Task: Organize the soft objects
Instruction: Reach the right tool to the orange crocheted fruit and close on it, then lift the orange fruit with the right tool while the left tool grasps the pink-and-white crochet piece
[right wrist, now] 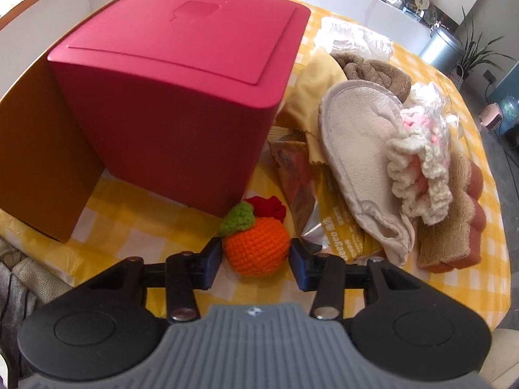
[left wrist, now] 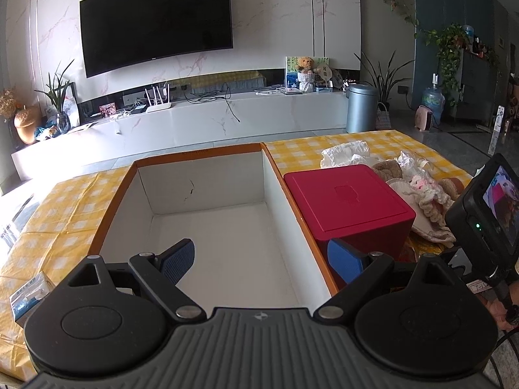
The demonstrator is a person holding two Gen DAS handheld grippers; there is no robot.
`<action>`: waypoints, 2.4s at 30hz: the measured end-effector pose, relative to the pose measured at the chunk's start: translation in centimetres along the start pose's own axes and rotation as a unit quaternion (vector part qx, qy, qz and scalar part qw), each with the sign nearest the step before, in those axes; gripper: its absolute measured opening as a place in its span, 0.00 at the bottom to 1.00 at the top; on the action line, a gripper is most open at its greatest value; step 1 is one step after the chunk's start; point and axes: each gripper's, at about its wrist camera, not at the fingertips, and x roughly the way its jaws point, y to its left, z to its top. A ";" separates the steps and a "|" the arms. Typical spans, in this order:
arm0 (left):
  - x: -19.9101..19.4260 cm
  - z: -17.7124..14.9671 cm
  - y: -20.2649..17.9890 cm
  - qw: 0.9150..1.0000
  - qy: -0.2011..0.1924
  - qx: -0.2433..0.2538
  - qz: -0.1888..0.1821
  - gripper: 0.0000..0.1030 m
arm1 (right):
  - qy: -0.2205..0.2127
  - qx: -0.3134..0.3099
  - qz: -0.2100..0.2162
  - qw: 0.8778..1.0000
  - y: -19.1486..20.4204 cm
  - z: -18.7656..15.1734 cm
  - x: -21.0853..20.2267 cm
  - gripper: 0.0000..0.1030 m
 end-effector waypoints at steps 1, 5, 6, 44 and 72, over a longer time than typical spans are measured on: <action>0.0 0.0 0.0 1.000 0.000 0.001 0.000 1.00 | -0.001 0.004 0.002 1.000 -0.1 0.1 0.0 0.42; -0.1 -0.1 -0.4 1.000 -0.001 0.007 -0.005 1.00 | -0.030 0.019 0.004 0.999 -1.1 -0.7 -1.3 0.41; -0.1 -0.1 -0.5 1.000 -0.001 0.009 -0.008 1.00 | -0.040 0.029 0.004 0.999 -1.5 -0.9 -1.9 0.41; 13.7 9.9 -21.9 0.970 0.129 0.153 -0.141 1.00 | -0.229 0.371 -0.042 0.899 -16.9 -9.6 -9.0 0.41; 18.9 6.0 -27.8 0.961 0.141 0.216 -0.098 0.45 | -0.202 0.367 -0.065 0.906 -16.9 -9.9 -8.1 0.41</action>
